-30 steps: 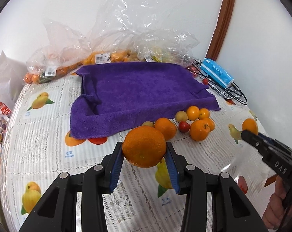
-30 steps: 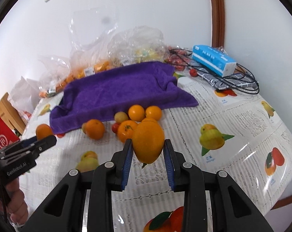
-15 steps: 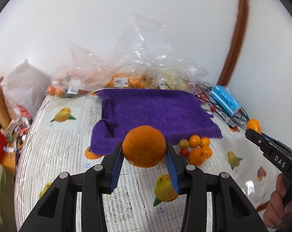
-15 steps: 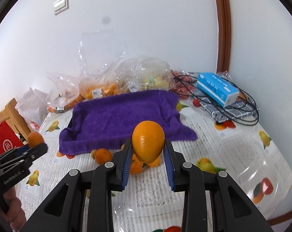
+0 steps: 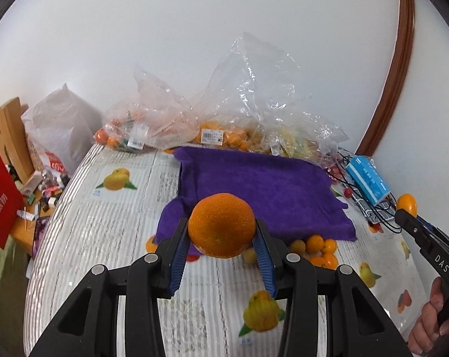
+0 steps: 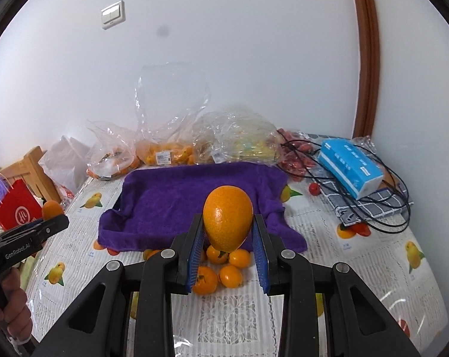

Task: Organize fruits
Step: 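Lift both held oranges and carry them over the purple towel, then lower the large orange onto the towel and open the left tool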

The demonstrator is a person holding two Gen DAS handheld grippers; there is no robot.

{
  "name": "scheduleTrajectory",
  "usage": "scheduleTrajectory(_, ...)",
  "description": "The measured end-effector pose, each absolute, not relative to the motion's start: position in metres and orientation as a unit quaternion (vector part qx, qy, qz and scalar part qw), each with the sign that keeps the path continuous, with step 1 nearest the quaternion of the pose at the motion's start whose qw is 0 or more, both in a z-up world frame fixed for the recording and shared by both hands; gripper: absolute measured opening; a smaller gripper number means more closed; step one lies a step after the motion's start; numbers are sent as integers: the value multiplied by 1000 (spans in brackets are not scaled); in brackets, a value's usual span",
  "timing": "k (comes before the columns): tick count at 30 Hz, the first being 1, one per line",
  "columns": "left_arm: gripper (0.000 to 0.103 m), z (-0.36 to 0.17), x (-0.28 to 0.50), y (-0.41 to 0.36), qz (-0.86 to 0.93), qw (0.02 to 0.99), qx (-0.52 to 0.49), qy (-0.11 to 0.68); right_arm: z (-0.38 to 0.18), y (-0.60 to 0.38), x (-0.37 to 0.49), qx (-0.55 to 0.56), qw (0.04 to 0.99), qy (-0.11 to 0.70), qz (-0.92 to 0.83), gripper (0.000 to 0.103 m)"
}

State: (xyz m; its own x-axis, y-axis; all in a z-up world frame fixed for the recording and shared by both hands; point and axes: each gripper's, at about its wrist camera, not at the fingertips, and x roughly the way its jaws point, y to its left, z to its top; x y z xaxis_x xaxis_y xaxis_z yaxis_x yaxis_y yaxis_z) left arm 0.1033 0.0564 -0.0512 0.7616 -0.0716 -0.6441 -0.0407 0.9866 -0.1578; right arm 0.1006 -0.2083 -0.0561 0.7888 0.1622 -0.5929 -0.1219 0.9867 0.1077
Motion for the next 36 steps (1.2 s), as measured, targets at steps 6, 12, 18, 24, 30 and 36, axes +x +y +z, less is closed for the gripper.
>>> scheduleTrajectory(6, 40, -60, 136, 56, -6, 936, -83, 342, -64, -202, 128, 24, 946, 312, 81, 32)
scheduleTrajectory(12, 40, -74, 173, 49, -6, 933, -97, 348, -76, -200, 168, 35, 945, 313, 85, 32)
scheduleTrajectory(18, 40, -88, 206, 39, -5, 935, -90, 342, -83, -197, 205, 34, 945, 311, 94, 32)
scheduleTrajectory(24, 40, -118, 233, 35, -6, 934, -85, 348, -110, -202, 231, 51, 938, 325, 105, 32)
scheduleTrajectory(30, 40, -144, 236, 35, -6, 933, -85, 351, -142, -208, 244, 65, 924, 360, 114, 32)
scheduleTrajectory(36, 40, -160, 241, 28, -11, 928, -74, 365, -160, -208, 249, 61, 917, 380, 107, 32)
